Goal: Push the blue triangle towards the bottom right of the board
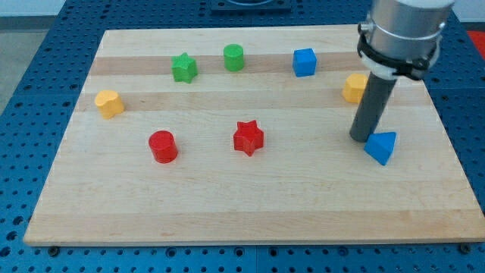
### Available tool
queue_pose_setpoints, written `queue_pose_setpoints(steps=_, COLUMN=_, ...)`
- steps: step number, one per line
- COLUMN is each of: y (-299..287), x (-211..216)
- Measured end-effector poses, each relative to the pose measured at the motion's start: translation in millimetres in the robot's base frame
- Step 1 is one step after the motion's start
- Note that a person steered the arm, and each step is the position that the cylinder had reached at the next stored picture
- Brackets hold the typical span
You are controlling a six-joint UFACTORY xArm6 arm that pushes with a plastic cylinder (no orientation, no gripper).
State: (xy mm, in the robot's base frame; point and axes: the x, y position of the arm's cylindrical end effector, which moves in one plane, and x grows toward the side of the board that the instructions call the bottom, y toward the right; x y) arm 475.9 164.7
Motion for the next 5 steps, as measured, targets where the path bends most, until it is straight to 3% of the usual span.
queue_pose_setpoints(steps=2, y=13.5, x=-50.2)
queue_pose_setpoints(steps=3, y=35.4, x=-41.6)
queue_pose_setpoints(steps=5, y=37.1, x=18.7)
